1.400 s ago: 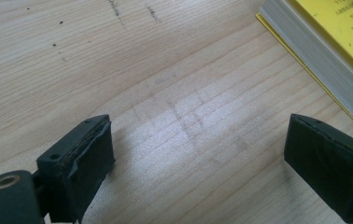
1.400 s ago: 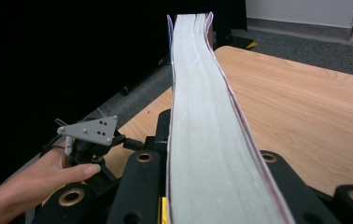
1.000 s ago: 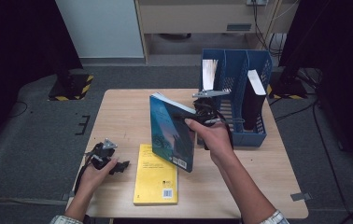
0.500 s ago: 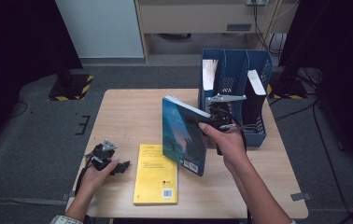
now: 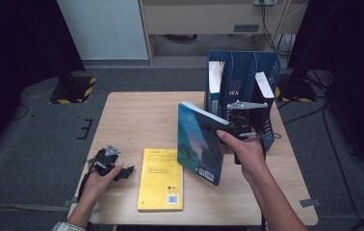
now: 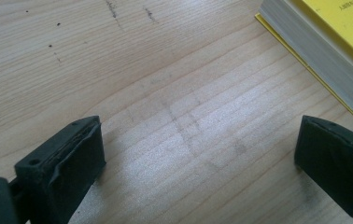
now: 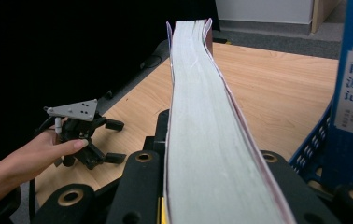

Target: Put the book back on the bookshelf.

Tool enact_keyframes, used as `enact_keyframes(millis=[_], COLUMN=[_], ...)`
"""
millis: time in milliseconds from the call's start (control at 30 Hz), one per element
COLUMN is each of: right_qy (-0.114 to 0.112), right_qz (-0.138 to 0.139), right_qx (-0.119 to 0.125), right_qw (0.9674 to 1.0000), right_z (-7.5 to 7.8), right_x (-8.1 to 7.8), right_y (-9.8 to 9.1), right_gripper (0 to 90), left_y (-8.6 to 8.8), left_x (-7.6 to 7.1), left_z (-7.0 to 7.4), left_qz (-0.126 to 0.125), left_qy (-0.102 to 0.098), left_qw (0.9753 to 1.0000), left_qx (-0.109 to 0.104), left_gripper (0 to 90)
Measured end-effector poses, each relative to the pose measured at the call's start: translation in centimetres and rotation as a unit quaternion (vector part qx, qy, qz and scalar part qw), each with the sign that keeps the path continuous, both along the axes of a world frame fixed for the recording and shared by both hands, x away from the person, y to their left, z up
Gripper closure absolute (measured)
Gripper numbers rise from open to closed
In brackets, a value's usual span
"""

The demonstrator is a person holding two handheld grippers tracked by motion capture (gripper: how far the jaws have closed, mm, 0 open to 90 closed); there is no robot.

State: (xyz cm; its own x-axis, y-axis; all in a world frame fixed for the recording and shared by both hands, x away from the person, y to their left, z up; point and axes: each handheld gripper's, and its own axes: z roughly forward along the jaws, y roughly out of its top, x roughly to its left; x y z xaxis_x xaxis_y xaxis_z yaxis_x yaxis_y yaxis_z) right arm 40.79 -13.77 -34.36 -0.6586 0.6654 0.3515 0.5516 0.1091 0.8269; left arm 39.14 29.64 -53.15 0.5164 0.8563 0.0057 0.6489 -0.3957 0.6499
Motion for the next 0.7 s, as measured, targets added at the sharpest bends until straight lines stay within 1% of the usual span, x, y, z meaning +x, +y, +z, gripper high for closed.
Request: enact_keyframes(millis=[100, 267, 400, 633, 700], right_qy=[0.002, 0.004, 0.002, -0.001, -0.003], right_qz=[-0.001, -0.004, -0.005, -0.009, -0.012], right_qx=[-0.001, 0.0, -0.001, 0.004, 0.006], right_qw=[1.0, 1.0, 1.0, 0.9999, 0.9999], right_z=[-0.1, -0.2, 0.0, 1.0, 1.5], right_x=[-0.4, -0.7, -1.0, -1.2, -1.3], right_y=[-0.7, -1.3, -1.9, -2.5, -2.9], right_gripper=[73.0, 72.9, 72.8, 72.9, 73.0], left_y=[0.0, 0.0, 0.0, 0.0, 0.0], left_x=[0.0, 0.0, 0.0, 0.0, 0.0], left_z=[0.0, 0.0, 0.0, -0.1, -0.1], left_qz=[0.0, 0.0, 0.0, 0.0, -0.001], left_qy=[-0.001, -0.001, -0.002, -0.003, -0.003], left_qw=[1.0, 1.0, 1.0, 1.0, 1.0], left_qx=[0.0, -0.001, -0.001, -0.002, -0.002], left_gripper=[0.6, 0.5, 0.4, 0.4, 0.4])
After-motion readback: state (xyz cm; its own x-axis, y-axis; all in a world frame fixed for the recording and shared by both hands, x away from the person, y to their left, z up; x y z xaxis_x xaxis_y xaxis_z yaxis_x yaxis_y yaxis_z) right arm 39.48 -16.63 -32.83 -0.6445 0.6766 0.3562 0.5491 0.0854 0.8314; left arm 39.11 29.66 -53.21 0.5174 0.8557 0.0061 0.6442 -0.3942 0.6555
